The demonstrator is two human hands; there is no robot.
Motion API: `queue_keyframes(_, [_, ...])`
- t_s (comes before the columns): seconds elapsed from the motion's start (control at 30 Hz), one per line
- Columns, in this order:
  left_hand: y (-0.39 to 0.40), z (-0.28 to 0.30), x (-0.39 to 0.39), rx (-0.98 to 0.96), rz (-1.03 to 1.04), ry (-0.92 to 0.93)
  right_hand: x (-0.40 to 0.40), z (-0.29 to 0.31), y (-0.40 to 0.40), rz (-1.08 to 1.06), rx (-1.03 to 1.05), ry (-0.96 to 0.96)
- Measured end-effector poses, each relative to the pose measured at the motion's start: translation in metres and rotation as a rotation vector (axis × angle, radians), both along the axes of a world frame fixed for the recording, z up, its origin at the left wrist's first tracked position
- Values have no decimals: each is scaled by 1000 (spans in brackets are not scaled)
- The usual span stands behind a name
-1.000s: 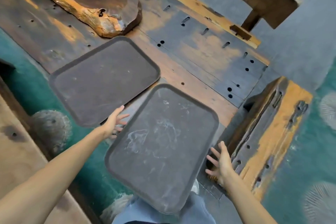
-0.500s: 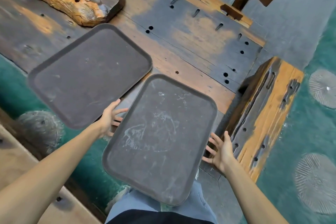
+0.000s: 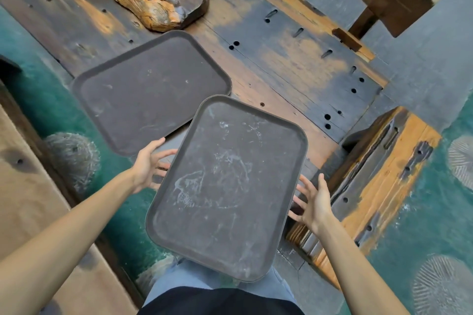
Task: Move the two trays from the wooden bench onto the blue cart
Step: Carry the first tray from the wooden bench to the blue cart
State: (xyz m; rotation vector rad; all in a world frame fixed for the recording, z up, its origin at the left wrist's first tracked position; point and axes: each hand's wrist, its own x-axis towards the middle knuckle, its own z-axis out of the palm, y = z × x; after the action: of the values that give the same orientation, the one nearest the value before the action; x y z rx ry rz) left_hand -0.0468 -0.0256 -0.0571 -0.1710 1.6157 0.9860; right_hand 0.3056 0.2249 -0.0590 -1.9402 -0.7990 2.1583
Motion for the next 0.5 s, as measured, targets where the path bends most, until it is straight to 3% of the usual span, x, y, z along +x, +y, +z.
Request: queue_keyframes(0.5, [-128, 49, 150, 73, 496, 101, -14, 36, 16, 534, 122, 166])
